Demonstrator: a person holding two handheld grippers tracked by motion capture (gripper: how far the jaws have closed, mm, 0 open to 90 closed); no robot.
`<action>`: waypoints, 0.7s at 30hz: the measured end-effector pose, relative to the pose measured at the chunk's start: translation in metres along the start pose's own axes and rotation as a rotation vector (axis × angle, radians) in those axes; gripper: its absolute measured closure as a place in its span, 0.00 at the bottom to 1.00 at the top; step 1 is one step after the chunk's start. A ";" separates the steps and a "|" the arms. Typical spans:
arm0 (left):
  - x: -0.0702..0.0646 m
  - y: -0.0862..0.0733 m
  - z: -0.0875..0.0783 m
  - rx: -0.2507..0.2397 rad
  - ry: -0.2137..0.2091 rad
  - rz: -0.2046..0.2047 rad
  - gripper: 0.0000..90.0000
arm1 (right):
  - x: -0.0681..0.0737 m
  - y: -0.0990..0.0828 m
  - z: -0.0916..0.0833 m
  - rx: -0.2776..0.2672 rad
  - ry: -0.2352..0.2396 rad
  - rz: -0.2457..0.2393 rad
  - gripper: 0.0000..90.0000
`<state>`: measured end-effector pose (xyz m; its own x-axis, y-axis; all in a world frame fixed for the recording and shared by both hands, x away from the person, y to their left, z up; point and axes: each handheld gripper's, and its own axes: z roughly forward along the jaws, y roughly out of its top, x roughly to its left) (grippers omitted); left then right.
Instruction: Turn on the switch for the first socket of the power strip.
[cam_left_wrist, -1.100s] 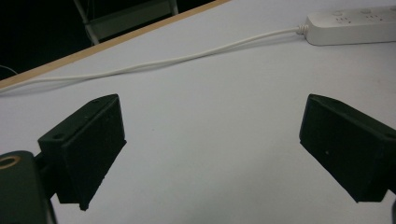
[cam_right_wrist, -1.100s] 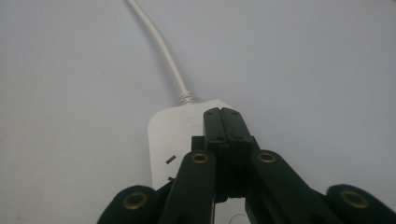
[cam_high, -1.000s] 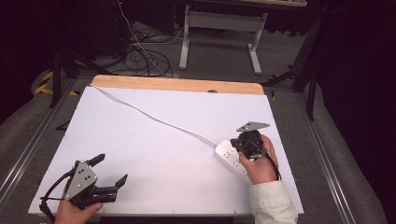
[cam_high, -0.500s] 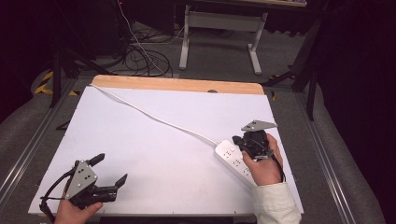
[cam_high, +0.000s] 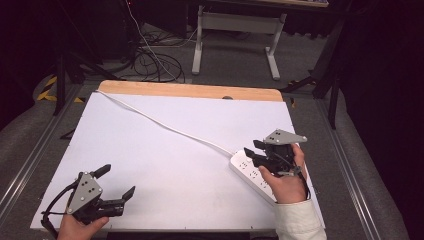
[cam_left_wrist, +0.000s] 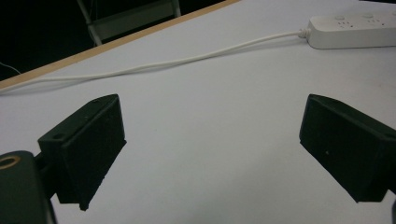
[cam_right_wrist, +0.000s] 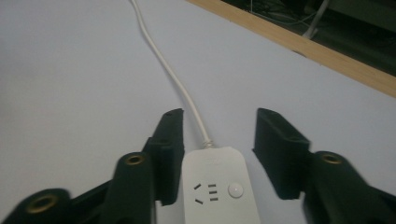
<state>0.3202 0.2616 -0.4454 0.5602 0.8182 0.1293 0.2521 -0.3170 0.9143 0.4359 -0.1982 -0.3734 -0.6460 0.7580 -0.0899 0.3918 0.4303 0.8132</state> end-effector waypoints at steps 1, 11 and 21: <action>0.000 0.000 0.000 0.000 0.000 0.000 0.08 | 0.001 -0.001 0.000 -0.014 0.001 -0.007 0.53; 0.000 0.001 -0.002 -0.007 0.001 0.002 0.08 | 0.013 -0.008 -0.012 -0.109 0.107 0.014 0.32; 0.000 0.002 -0.004 -0.011 0.001 -0.008 0.08 | 0.021 -0.025 -0.022 -0.178 0.201 0.015 0.25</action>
<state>0.3171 0.2628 -0.4425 0.5576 0.8211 0.1218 0.2482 -0.3049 0.9195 0.3983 -0.2032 -0.3831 -0.7653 0.6432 0.0242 0.2922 0.3137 0.9035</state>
